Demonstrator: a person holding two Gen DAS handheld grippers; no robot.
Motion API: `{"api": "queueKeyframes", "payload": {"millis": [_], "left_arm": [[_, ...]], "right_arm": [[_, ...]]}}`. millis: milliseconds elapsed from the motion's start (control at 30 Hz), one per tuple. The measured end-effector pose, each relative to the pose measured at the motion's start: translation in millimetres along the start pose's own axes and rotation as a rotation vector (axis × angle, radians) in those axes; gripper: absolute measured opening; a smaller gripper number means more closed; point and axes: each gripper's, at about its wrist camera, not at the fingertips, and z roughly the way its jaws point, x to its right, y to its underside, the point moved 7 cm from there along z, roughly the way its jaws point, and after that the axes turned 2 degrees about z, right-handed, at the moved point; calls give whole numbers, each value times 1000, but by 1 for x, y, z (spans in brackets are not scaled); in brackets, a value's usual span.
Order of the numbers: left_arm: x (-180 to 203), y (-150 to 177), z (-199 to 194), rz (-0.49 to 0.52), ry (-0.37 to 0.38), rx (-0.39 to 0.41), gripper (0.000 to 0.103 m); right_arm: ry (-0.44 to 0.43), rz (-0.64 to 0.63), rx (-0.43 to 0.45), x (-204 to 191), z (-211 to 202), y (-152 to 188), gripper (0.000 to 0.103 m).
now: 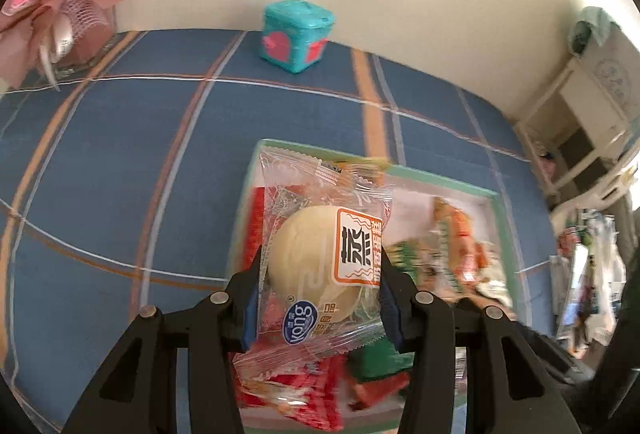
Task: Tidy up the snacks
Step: 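Carry the bun pack and jelly cup over the tray, then lower the bun pack and jelly cup into the tray and open both tools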
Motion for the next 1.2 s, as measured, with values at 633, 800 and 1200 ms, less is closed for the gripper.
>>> {"api": "queueKeyframes", "payload": {"millis": [633, 800, 1200], "left_arm": [[16, 16, 24, -8, 84, -73, 52], [15, 17, 26, -25, 86, -89, 57], [10, 12, 7, -45, 97, -100, 80]], "right_arm": [[14, 0, -8, -2, 3, 3, 52], [41, 6, 2, 2, 0, 2, 62], [84, -15, -11, -1, -9, 4, 77]]}}
